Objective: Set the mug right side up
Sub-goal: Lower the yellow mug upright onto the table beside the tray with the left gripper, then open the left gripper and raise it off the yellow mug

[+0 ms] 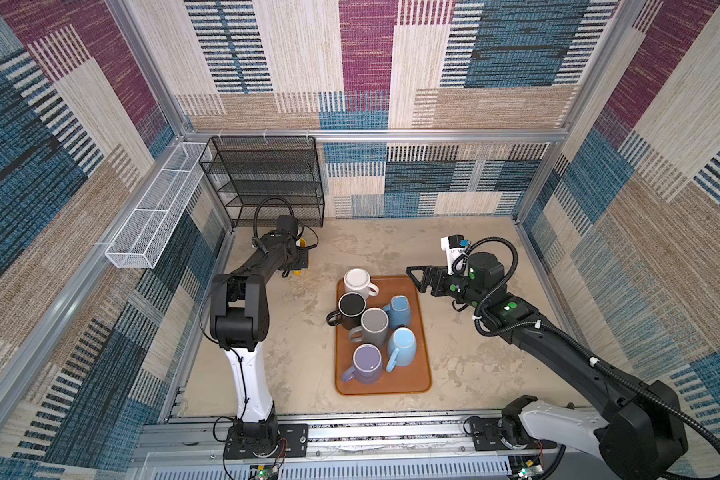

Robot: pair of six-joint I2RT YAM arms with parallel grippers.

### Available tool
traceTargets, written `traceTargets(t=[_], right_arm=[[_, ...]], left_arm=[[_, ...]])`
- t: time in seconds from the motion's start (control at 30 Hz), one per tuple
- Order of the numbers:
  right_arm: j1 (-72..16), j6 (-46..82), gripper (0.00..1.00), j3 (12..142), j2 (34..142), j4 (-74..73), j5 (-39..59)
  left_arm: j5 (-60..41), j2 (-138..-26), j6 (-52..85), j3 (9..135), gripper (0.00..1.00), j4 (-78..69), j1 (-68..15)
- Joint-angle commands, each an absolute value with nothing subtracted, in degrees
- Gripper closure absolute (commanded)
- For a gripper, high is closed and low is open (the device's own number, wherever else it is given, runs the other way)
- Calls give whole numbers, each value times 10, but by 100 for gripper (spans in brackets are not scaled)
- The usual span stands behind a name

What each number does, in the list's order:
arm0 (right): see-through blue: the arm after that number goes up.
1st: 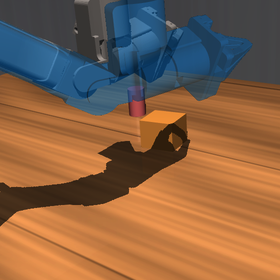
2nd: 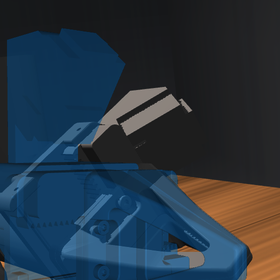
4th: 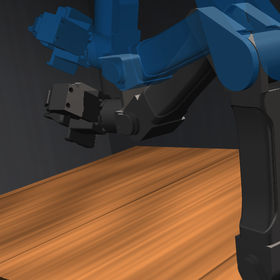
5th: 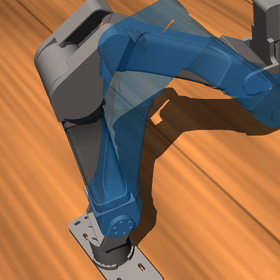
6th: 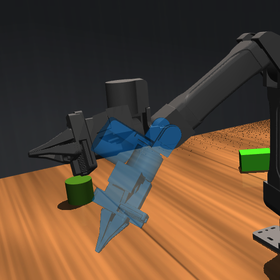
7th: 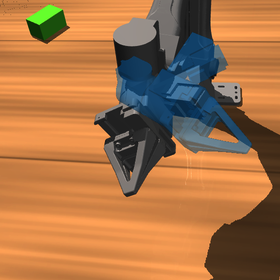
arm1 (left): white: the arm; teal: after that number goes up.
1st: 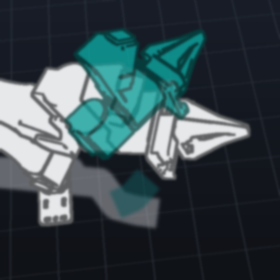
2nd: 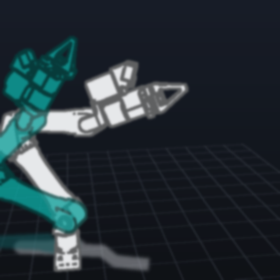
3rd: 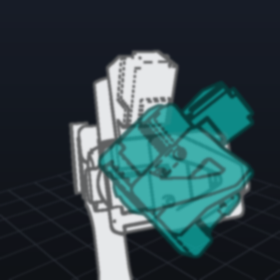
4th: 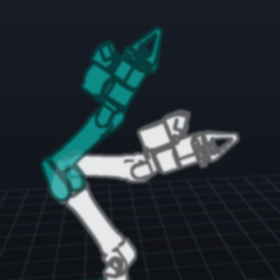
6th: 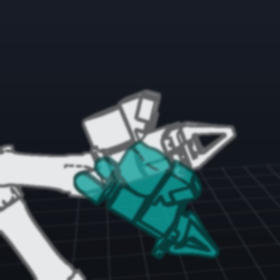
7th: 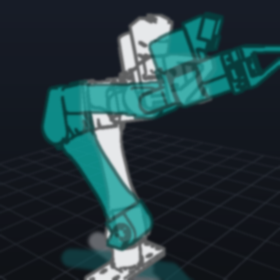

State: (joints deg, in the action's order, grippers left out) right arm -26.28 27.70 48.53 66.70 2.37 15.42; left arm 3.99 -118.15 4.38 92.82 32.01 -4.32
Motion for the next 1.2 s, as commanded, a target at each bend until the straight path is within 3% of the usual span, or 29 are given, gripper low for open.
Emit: traceTargets(t=[0.0,0.67,1.0,1.17], right_arm=[[-263,283,6,483,663,5,154],[-263,282,6,470,643,11,143],[-263,277,5,468,643,22,139],[-263,261,3,469,653,48,131]], left_arm=[[42,-1188,36,937,100,342,-44],[48,-1189,36,948,72,363,-45],[55,-1159,50,937,36,367,-45],[53,-1125,57,923,32,368,-45]])
